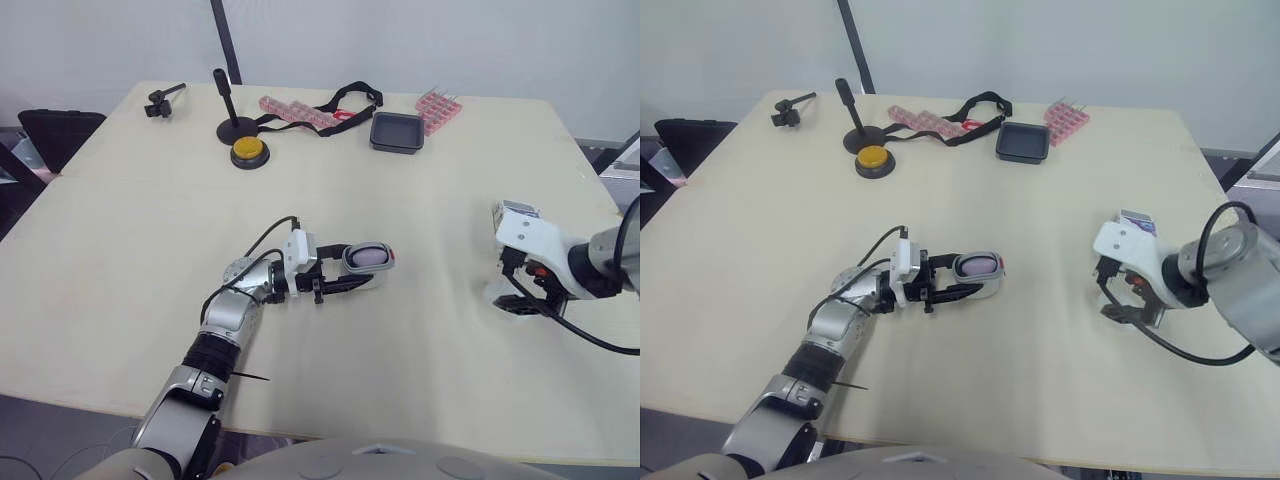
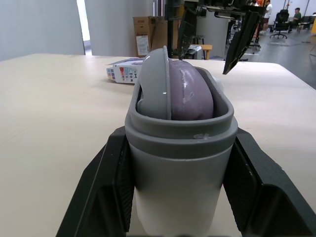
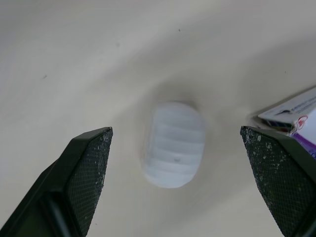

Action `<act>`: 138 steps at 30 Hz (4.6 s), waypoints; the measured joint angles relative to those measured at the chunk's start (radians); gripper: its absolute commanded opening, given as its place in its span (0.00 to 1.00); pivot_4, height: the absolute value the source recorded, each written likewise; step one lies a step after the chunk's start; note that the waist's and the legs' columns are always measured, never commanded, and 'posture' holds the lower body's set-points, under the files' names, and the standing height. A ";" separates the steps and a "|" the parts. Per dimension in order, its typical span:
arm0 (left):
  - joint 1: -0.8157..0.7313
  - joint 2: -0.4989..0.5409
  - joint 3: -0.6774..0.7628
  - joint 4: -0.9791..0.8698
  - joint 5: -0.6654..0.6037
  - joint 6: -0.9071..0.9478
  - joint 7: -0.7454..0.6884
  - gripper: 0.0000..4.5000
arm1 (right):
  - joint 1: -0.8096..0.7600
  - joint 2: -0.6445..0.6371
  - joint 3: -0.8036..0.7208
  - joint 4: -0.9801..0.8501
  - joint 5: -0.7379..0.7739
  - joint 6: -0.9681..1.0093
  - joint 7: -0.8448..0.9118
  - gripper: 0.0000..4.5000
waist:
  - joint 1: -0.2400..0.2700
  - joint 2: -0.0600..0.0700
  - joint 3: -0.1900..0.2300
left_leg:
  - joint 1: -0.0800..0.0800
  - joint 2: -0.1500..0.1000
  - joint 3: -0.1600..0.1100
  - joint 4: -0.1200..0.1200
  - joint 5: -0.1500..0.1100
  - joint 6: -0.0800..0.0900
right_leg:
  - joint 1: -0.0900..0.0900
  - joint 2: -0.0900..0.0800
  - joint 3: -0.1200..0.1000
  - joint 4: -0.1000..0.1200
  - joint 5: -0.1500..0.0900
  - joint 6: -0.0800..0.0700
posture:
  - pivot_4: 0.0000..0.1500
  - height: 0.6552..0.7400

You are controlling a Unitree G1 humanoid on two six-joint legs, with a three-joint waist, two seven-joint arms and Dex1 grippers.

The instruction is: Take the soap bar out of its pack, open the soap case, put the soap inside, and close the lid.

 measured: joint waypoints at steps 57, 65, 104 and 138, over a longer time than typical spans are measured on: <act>-0.094 -0.063 0.000 0.216 0.039 -0.172 -0.045 0.43 | -0.441 0.241 0.214 -0.035 0.037 -0.218 0.052 0.43 | -0.008 0.002 -0.001 | 0.001 0.000 0.003 0.002 0.000 0.001 | -0.001 0.000 0.000 0.003 0.000 0.000 | 1.00 0.99; -0.100 -0.066 -0.002 0.240 0.058 -0.226 -0.043 0.43 | -0.513 0.288 0.275 -0.043 0.042 -0.226 0.113 0.43 | -0.009 0.002 -0.001 | 0.002 0.000 0.003 0.002 0.000 0.001 | -0.001 0.000 0.001 0.004 0.000 0.000 | 1.00 0.99; -0.113 -0.088 -0.018 0.280 0.076 -0.268 0.022 0.43 | -0.642 0.384 0.479 0.075 -0.156 -0.355 0.240 0.43 | -0.002 0.001 -0.002 | 0.002 0.000 0.003 0.003 0.000 0.001 | 0.000 -0.001 0.000 0.005 0.000 0.000 | 1.00 0.99; -0.111 -0.062 -0.035 0.250 0.097 -0.255 0.064 0.43 | -0.710 0.460 0.547 0.136 -0.275 -0.345 0.322 0.43 | -0.020 0.001 -0.005 | 0.005 0.000 0.003 0.002 0.000 0.001 | 0.001 -0.001 0.000 0.006 0.000 0.000 | 1.00 0.99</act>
